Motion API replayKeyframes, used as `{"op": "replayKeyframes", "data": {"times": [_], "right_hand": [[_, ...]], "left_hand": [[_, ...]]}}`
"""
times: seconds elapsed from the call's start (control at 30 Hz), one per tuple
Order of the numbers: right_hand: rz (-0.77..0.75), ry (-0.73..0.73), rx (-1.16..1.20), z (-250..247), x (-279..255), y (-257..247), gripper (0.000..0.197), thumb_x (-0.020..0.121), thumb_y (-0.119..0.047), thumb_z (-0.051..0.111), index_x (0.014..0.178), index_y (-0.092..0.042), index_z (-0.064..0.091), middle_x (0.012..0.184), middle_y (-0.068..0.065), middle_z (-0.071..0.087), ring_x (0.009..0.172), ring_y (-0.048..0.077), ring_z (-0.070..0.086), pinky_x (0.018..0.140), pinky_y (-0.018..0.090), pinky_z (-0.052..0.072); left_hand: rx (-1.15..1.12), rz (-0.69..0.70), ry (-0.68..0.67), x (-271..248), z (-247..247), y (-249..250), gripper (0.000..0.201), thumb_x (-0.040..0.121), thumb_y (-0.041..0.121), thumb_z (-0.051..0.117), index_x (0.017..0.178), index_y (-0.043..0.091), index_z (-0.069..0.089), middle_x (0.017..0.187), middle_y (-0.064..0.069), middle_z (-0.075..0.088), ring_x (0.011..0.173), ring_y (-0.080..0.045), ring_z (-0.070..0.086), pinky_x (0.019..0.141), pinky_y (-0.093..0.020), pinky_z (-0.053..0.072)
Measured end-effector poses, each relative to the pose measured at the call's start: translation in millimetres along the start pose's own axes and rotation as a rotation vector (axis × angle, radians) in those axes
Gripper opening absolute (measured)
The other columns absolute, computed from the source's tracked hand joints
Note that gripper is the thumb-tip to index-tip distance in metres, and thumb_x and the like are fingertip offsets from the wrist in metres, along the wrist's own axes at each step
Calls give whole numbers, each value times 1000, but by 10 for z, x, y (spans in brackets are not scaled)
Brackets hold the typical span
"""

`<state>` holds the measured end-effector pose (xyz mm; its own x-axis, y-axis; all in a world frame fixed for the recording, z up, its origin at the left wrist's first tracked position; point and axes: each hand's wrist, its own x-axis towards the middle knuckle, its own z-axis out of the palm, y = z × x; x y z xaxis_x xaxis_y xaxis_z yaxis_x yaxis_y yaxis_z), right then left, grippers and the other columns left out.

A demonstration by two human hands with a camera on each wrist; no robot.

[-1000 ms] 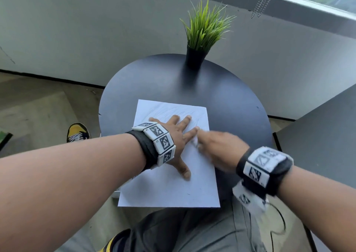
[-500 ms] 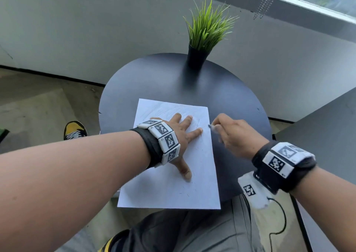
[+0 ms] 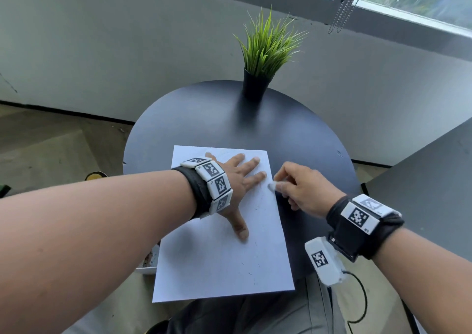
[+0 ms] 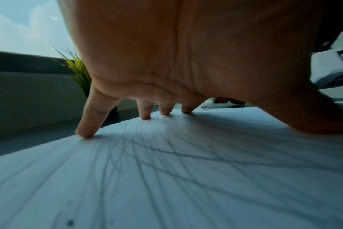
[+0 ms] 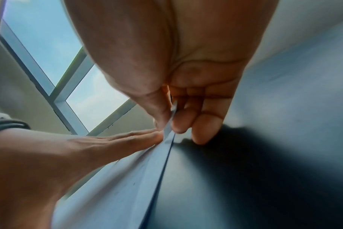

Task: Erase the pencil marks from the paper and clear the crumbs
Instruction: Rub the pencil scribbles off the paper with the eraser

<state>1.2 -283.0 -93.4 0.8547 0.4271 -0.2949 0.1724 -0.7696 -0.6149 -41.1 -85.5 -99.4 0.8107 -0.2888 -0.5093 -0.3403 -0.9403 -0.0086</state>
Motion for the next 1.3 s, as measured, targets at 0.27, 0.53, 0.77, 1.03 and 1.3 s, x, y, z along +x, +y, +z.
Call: {"op": "replayKeyframes", "data": {"times": [0.27, 0.53, 0.77, 1.03, 1.3], "right_hand": [[-45, -175, -257, 23, 77, -25, 20, 92, -39, 60, 83, -24, 51, 76, -5, 65, 66, 10, 58, 65, 31, 49], [-87, -175, -337, 59, 59, -47, 17, 94, -35, 55, 81, -29, 45, 79, -1, 61, 75, 20, 57, 69, 36, 49], [-74, -77, -339, 38, 59, -56, 17, 95, -36, 51, 86, -23, 44, 79, 4, 59, 75, 27, 57, 67, 39, 48], [-139, -94, -392, 59, -34, -101, 17, 96, -38, 49, 81, -34, 40, 75, 2, 56, 69, 24, 53, 59, 34, 43], [-158, -108, -399, 139, -114, -175, 14, 96, -40, 49, 91, -30, 42, 74, 1, 57, 72, 26, 56, 64, 36, 47]], "left_hand": [[36, -9, -51, 14, -106, 75, 150, 47, 88, 71, 155, 34, -19, 164, 3, -24, 151, -34, -10, 106, -70, 26], [28, -6, -59, 37, -82, 58, 151, 44, 89, 71, 154, 37, -19, 163, 3, -25, 150, -33, -12, 104, -71, 26], [25, -6, -54, 30, -85, 58, 150, 46, 88, 72, 154, 38, -20, 163, 3, -25, 151, -33, -12, 105, -70, 26], [6, -12, -65, 28, -83, 58, 150, 47, 87, 73, 154, 37, -20, 163, 3, -27, 151, -33, -15, 108, -71, 21], [-15, -2, -58, 33, -86, 58, 148, 47, 85, 74, 154, 39, -17, 163, 1, -25, 151, -34, -16, 110, -70, 19]]}}
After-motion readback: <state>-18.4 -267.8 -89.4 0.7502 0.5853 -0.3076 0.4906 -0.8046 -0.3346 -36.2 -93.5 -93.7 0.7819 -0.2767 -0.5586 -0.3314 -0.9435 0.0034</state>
